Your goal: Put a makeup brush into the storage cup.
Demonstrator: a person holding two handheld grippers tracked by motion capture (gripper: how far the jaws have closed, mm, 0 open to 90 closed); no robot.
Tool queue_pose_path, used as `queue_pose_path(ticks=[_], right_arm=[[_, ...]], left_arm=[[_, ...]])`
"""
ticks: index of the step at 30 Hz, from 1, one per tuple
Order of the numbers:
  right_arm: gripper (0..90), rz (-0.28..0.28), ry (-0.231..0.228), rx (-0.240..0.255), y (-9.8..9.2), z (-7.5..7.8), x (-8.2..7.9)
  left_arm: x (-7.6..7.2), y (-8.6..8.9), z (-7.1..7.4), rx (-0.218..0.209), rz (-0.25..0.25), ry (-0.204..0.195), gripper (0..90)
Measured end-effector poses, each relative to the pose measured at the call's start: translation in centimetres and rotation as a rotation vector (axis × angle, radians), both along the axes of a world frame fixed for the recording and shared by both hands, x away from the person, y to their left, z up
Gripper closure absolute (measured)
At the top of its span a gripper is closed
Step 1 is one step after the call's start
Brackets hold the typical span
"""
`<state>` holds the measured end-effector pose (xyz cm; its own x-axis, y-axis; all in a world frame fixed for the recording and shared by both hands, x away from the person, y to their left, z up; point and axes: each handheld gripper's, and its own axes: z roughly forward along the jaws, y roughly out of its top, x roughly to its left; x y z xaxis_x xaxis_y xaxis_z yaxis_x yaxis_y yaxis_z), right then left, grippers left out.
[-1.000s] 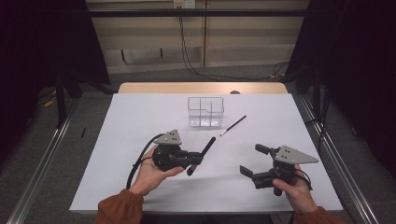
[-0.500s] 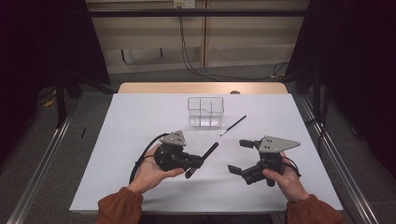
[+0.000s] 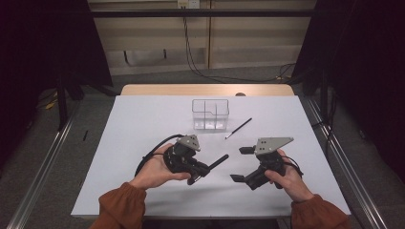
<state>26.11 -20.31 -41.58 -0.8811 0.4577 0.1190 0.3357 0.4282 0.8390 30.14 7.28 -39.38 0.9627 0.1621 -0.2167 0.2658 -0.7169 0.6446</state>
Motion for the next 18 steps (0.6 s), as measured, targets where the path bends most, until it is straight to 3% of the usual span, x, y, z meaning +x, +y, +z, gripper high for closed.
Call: queue_pose_path(ticks=[6,8,11,13,18], right_arm=[[2.4,0.049,0.032,-0.055,0.4,0.1,0.3],[1.8,0.051,0.005,-0.08,0.7,0.1,0.3],[1.8,0.07,0.003,-0.107,1.1,0.1,0.5],[1.9,0.105,0.014,-0.115,1.3,0.1,0.6],[3.3,0.135,0.045,-0.169,1.9,0.2,1.1]], left_arm=[[0.0,-0.8,0.1,0.061,-0.035,-0.011,78.2],[0.0,-0.9,0.1,0.076,-0.046,-0.01,78.2],[0.0,-1.0,0.2,0.102,-0.061,-0.021,78.2],[0.0,-1.1,0.3,0.12,-0.069,-0.018,78.2],[-0.1,-1.2,0.4,0.164,-0.079,-0.029,78.2]])
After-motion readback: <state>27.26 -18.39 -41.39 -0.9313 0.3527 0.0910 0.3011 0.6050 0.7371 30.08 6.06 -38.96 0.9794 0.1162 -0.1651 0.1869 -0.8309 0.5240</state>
